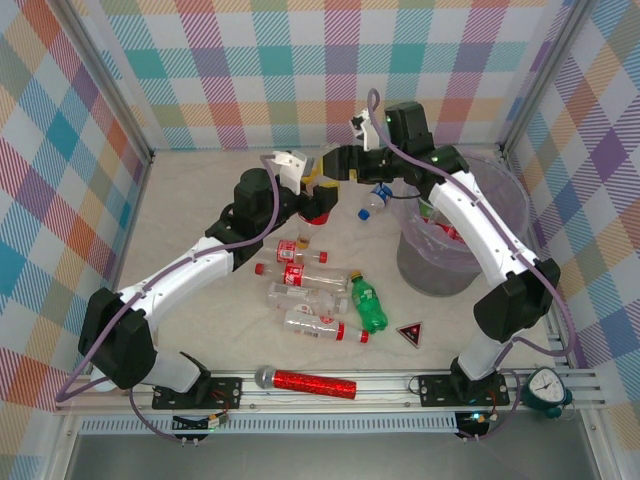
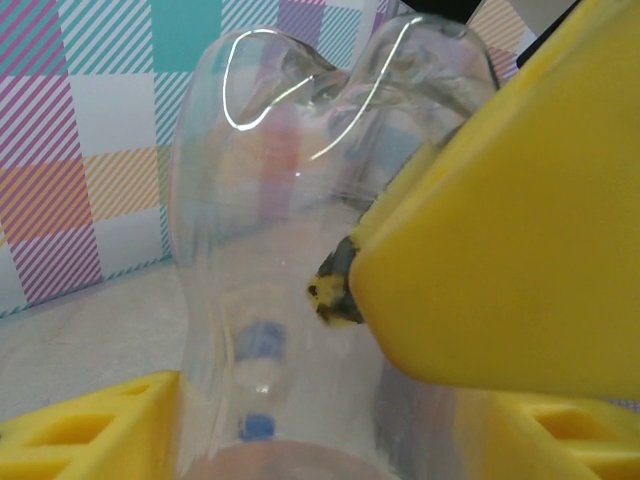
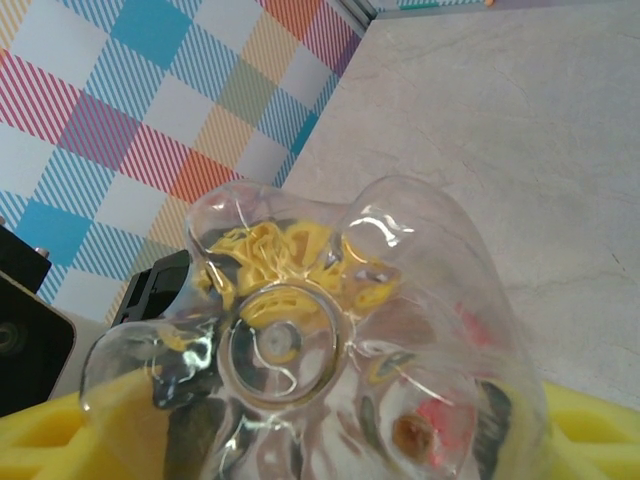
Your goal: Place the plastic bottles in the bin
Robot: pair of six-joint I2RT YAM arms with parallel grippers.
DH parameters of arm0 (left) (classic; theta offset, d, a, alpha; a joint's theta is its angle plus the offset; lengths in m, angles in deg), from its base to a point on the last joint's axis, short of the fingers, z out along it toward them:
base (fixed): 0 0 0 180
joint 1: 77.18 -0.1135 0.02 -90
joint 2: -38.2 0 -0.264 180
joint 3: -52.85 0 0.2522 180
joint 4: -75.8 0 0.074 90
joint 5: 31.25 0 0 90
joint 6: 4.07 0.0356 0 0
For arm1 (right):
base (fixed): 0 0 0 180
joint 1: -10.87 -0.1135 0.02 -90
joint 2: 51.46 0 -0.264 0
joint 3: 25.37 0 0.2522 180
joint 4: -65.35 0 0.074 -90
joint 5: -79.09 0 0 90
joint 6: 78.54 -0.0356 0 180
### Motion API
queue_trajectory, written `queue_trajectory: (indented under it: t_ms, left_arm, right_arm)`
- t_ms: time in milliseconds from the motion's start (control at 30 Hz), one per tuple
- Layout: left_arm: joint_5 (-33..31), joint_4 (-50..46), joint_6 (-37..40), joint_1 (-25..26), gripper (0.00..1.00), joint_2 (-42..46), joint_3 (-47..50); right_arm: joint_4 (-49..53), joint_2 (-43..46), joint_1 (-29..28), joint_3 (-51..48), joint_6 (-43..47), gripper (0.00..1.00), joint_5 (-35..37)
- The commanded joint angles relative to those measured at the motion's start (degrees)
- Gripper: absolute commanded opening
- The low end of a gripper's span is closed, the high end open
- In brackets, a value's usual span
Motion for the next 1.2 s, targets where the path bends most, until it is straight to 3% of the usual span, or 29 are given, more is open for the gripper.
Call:
queue_trajectory:
  t_ms: [0,67,100,133,367,533,800,1167]
  left_arm:
    - [2.3,5.0,-1.3,0.4,0.75,0.6,-0.2]
    - [2.8,4.7,-1.3,0.4,0.86,0.8,-0.2]
    - [3.5,4.2,-1.1,0.4,0.98,1.0,-0.2]
    - [4.2,3.9,-1.1,0.4,1.0,1.2,0.0]
    - [3.0,-0.2,-1.5,0.4,1.0,6.5,3.4]
    - [-2.0,-3.1,-6.7,0.4,1.0,10.7,5.9]
    - [-7.5,-5.5,-20.9,0.3,1.0,10.4,8.9]
    - [-20.2,-26.5,-35.8,-0.3,0.94,12.5,10.9]
  right_arm:
    - [-3.0,0.0,-0.2,-0.8,0.3,0.66,0.2]
    - [-3.2,0.1,-0.3,-0.6,0.5,0.66,0.4]
    - [-3.2,0.1,-0.2,-0.4,0.7,0.66,0.9]
    - [-2.8,0.1,-0.2,-0.2,1.1,0.65,1.4]
    - [0.8,-0.2,0.8,5.6,5.1,0.63,6.2]
    - [3.0,1.1,4.3,11.4,7.6,0.64,7.8]
    - [5.4,5.7,14.1,17.8,8.8,0.63,9.7]
    - [7.9,16.0,31.2,11.5,9.7,0.62,10.2]
